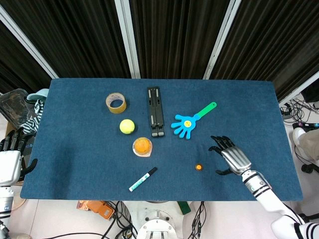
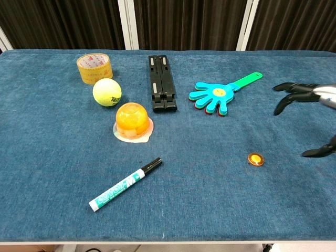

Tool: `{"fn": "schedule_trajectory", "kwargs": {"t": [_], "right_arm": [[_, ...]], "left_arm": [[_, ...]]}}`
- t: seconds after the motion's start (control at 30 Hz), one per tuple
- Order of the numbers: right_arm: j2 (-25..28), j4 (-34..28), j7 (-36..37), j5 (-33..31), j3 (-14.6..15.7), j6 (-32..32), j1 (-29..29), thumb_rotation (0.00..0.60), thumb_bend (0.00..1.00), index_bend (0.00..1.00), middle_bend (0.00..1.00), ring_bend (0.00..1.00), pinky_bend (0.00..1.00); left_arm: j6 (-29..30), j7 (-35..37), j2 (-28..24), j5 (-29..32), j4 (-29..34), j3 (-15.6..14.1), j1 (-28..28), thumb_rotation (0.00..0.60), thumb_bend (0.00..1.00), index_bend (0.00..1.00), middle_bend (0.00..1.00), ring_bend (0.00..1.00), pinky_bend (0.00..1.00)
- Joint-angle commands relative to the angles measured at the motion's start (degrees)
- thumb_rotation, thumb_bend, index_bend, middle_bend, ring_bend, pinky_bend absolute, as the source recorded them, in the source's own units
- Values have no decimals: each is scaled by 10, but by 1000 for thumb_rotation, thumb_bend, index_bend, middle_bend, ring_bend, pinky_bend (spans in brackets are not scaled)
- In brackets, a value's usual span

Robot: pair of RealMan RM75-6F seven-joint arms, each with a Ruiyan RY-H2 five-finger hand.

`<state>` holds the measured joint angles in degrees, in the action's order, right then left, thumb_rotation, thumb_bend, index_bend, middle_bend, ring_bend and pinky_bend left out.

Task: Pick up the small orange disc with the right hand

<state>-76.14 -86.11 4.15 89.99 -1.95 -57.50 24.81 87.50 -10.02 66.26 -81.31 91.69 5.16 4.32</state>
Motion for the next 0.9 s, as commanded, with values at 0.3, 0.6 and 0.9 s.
{"fn": "schedule_trajectory", "kwargs": {"t": [0.3, 0.6, 0.9], "right_arm": [[-43, 19, 6, -19, 8, 49, 34, 600, 215, 402, 8, 86, 0], [-66, 48, 17, -36, 10, 62, 48, 600, 255, 444, 8, 86, 4], [-81, 61, 41, -35, 14, 72, 63, 600, 321, 476, 8, 86, 9]], "left_arm": [[0, -1, 0, 0, -1, 0, 1, 600, 230, 187, 28, 14, 176], [-1, 2, -1, 2, -2, 2, 1, 600, 231, 187, 28, 14, 176], [0, 2, -1, 3, -2, 2, 0, 600, 230, 187, 28, 14, 176]]}}
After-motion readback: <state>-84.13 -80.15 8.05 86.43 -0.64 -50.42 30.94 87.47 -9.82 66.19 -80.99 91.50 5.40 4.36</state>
